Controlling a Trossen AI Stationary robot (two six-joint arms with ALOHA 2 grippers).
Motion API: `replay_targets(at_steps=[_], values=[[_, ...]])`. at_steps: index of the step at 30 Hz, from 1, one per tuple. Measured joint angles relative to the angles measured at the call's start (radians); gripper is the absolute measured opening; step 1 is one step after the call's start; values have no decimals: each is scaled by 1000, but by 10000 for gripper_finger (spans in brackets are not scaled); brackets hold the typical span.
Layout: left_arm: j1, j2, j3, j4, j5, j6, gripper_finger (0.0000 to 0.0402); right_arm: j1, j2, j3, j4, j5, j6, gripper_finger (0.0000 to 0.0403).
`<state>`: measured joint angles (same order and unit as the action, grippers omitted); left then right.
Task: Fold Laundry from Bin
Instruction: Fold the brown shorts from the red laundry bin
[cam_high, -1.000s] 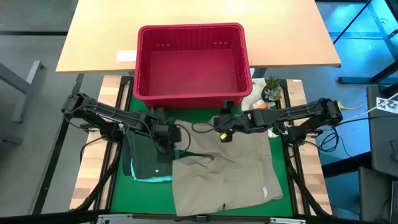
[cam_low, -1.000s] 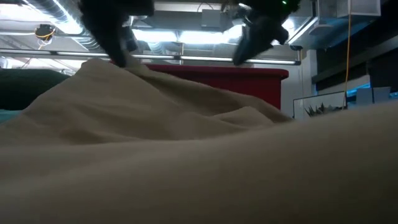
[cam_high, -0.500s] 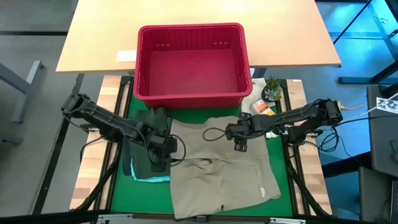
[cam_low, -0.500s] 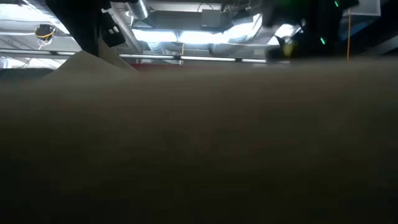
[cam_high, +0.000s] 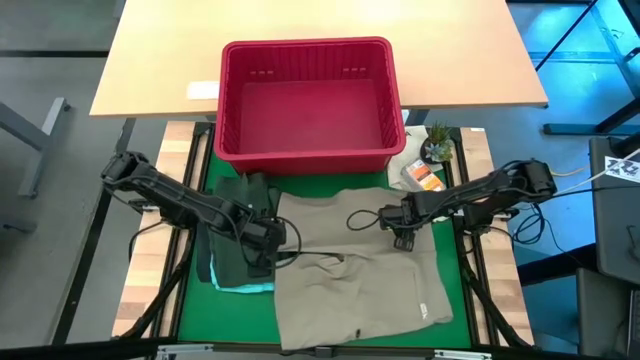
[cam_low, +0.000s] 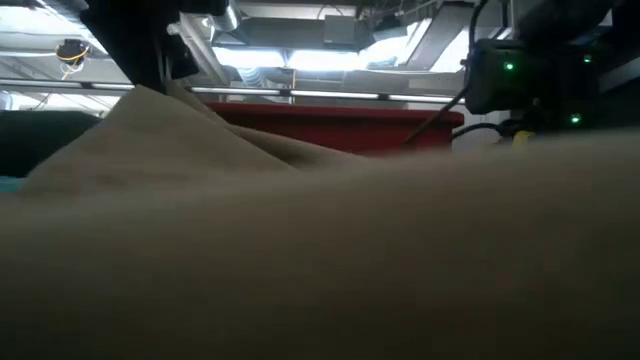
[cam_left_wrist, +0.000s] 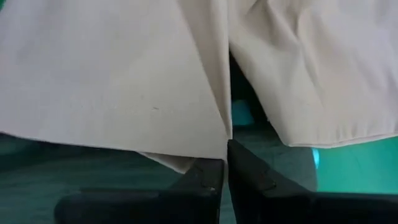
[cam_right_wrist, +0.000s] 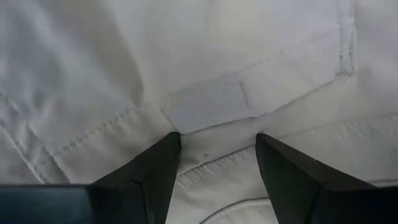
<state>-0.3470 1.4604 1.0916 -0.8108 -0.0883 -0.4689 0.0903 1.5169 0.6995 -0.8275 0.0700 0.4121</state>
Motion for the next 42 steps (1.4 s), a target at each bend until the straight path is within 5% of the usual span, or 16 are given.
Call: replay_targets(at_steps=[19, 32, 42], values=[[78, 84, 0, 24, -3, -50, 132, 1, 12, 11, -259, -82, 163, 218], [249, 84, 0, 185, -5, 68, 141, 2, -2, 185, -265, -26, 59, 218], [223, 84, 0, 413, 79, 113, 141, 5, -2, 295, -270, -67, -1, 218]])
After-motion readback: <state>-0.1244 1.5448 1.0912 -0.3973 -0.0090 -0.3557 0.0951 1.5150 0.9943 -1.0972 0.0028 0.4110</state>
